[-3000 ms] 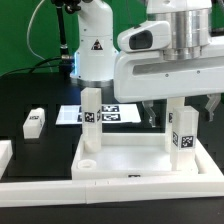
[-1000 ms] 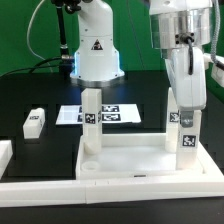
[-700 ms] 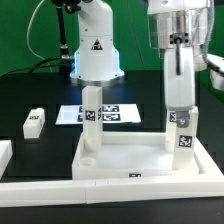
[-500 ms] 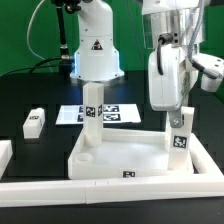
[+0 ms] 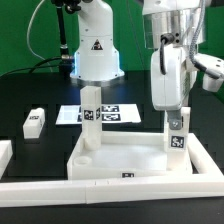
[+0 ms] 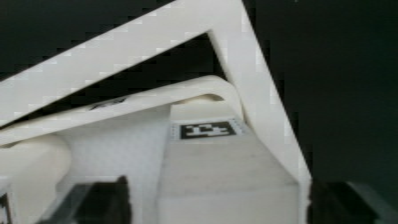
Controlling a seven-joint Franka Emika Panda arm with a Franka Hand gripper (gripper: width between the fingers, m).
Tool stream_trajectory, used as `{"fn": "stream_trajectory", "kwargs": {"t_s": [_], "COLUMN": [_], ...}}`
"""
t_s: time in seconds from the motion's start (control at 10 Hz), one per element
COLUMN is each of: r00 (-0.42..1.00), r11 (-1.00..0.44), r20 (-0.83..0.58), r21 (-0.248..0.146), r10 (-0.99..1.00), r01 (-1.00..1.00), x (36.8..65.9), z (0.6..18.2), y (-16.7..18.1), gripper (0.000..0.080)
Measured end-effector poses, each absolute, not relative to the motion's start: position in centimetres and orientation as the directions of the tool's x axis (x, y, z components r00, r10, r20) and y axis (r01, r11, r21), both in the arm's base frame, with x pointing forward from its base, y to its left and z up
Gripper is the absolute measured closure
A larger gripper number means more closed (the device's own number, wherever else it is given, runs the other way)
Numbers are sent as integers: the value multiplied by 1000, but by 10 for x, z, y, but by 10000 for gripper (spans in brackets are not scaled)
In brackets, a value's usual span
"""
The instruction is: Assemble desk
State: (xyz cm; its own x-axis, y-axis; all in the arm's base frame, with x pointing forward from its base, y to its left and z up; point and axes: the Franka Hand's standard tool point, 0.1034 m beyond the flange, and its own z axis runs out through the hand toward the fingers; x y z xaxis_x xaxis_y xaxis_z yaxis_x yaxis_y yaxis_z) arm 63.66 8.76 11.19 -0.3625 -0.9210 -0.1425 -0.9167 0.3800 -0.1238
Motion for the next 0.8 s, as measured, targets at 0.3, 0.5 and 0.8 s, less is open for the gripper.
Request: {"fn": "stream_trajectory", "kwargs": {"t_s": [0.3, 0.5, 0.8], "r00": [-246, -245, -244], "r11": [282, 283, 282], "r20": [-192, -195, -194], "r21": [-195, -202, -201], "r10": [-950, -950, -950], "r01": [-939, -938, -938], "x": [620, 619, 619], "z": [156, 155, 154], "y": [50, 49, 50], "gripper": [152, 151, 151]}}
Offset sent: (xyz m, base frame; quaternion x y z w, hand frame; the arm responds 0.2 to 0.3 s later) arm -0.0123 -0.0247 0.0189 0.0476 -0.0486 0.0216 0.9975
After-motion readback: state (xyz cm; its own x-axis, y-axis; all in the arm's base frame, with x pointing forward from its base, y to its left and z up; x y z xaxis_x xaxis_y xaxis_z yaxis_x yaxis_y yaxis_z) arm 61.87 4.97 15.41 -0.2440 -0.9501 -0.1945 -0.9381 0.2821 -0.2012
